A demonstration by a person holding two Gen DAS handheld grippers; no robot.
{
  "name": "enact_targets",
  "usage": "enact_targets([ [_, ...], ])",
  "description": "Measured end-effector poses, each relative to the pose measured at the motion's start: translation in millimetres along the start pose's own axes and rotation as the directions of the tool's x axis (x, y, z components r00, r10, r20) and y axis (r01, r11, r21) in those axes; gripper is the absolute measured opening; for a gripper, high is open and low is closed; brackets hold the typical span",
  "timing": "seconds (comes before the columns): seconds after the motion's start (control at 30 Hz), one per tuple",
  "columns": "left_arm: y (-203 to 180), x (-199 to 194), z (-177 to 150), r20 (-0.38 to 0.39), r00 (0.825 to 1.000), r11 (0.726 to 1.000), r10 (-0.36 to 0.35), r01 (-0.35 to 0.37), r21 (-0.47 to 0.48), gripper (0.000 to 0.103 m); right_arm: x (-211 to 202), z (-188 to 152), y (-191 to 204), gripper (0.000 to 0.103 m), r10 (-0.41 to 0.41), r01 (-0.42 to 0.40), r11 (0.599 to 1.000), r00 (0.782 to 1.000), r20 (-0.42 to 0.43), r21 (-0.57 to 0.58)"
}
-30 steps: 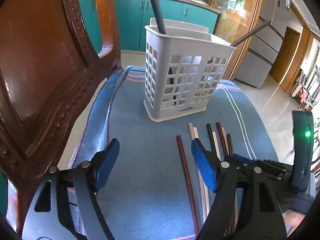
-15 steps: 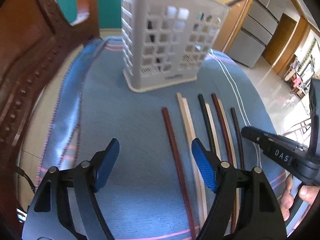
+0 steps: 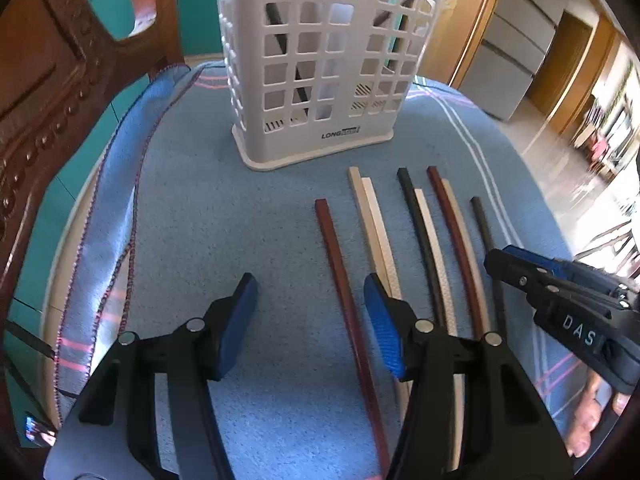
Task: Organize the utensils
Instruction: 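Grasp a dark red chopstick with the left tool while the right tool grasps a dark brown one, then lift both held chopsticks upright and carry them over the basket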
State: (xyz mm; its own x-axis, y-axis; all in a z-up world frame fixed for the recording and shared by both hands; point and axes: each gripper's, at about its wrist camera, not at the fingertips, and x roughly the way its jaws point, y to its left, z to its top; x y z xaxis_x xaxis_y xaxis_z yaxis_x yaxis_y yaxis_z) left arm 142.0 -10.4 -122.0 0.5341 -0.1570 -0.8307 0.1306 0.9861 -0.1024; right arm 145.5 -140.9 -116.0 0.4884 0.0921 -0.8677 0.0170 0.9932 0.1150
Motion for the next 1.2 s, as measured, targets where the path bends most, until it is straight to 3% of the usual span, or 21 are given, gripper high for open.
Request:
enact_targets([
  [0.17,-11.5,4.8,-0.5,0.023,0.998,0.996,0.063,-0.064,0.054,0.057,3.1,-1.7,8.8,0.022,-0.052,0.053,0.997,0.999,0.015,-0.047],
  [0.33,-11.1,5.2,0.3,0.023,0.998,0.997,0.059,-0.061,0.056,0.057,3.6,-3.5,11.4,0.022,-0.068,0.070,0.995,0.997,0.020,-0.074],
  [0.43,-11.9,3.8,-0.7,0.024,0.998,0.996,0.059,-0.060,0.065,0.056,1.7,-5.1,9.9,0.012,-0.038,0.039,0.996,0.999,0.007,-0.083],
  [0.7,-8.9,2.0,-0.2,0.019,0.998,0.996,0.067,-0.068,0.065,0.056,-1.7,-4.4,-2.7,0.012,-0.042,0.042,0.998,0.999,0.000,-0.052],
  [1.0,-11.2,1.3,0.4,0.013,0.996,0.994,0.084,-0.085,0.065,0.057,4.5,-4.6,10.3,0.015,-0.103,0.105,0.991,0.994,0.022,-0.089],
  [1.13,-11.0,1.7,0.1,0.010,0.995,0.994,0.096,-0.096,0.058,0.062,6.6,-4.0,15.8,0.026,-0.140,0.143,0.985,0.989,0.040,-0.101],
  [1.2,-11.6,1.4,0.3,0.010,0.995,0.993,0.098,-0.098,0.058,0.062,7.5,-3.9,17.8,0.027,-0.148,0.152,0.983,0.988,0.047,-0.103],
])
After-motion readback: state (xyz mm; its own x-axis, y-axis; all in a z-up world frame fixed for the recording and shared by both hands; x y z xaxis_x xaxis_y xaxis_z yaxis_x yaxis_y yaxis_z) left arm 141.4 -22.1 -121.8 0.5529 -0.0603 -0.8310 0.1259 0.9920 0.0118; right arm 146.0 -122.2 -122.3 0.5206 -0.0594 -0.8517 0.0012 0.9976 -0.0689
